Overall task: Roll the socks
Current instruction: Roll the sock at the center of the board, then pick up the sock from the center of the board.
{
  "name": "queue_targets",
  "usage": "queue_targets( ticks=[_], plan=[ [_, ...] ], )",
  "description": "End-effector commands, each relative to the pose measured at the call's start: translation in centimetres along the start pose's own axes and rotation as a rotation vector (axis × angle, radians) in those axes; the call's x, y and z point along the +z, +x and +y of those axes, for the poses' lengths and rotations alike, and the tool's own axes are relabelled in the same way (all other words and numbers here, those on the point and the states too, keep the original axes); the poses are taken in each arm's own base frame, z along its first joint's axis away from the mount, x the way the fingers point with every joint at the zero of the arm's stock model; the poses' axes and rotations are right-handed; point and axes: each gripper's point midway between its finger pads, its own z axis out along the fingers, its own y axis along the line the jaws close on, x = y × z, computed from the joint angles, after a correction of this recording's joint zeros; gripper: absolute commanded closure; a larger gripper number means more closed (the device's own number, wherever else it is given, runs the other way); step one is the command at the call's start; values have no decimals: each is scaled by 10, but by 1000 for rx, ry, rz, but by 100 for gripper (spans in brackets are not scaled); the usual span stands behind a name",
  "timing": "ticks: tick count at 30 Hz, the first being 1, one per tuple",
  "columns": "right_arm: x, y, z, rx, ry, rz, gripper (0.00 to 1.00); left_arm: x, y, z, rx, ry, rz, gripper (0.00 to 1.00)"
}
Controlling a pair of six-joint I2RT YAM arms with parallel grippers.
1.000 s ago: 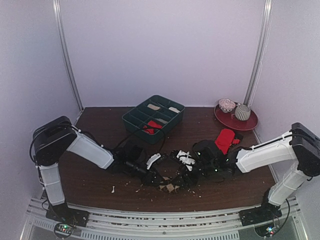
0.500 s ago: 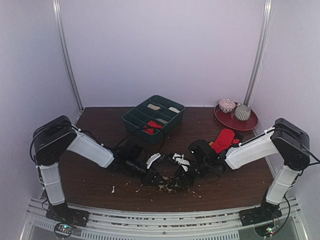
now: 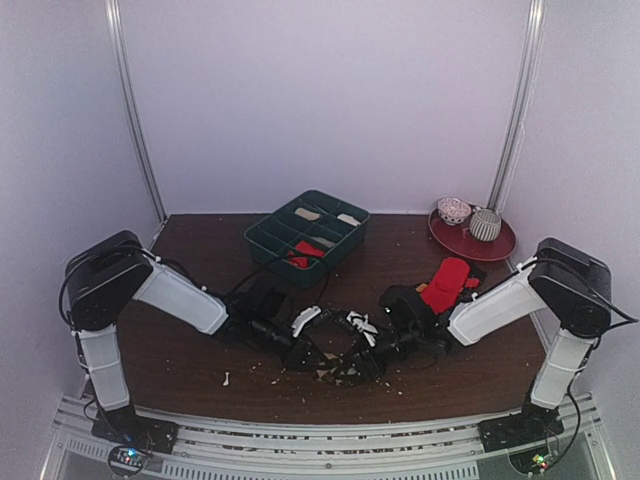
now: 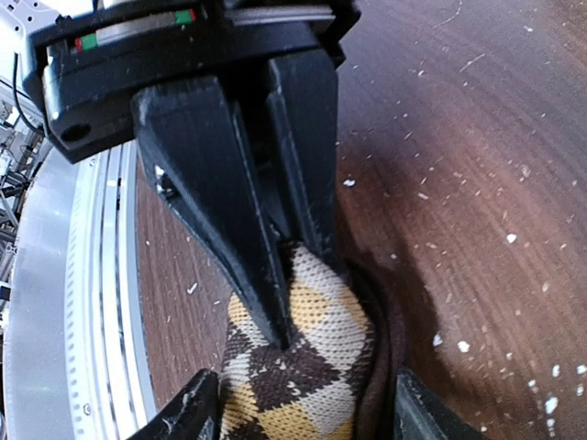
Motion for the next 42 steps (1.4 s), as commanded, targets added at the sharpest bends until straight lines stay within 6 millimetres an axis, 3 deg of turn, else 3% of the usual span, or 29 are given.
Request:
queue_targets(
  ticks=[1, 8, 15, 19, 26, 30, 36, 42],
  plan=[
    [6, 50, 10, 121, -38, 139, 37, -2, 107, 48, -178, -234, 306, 100],
    [-16, 39, -29, 196, 260, 171, 30, -2, 103, 49, -169, -241, 293, 100],
    [-40, -14, -8, 164, 224, -9, 18, 0, 97, 49, -157, -238, 284, 100],
    [-42, -28, -3, 189, 182, -53, 12, 0, 97, 49, -150, -240, 287, 100],
    [-16, -3, -10, 251, 111, -31, 10, 1, 99, 52, -151, -243, 299, 100],
    [-7, 1, -11, 289, 69, -56, 11, 1, 99, 52, -146, -245, 307, 100],
    [2, 16, 7, 315, 5, -21, 18, 2, 100, 53, -145, -249, 315, 100],
    [3, 28, 14, 335, -11, 4, 34, 3, 100, 54, -145, -249, 315, 100]
  ],
)
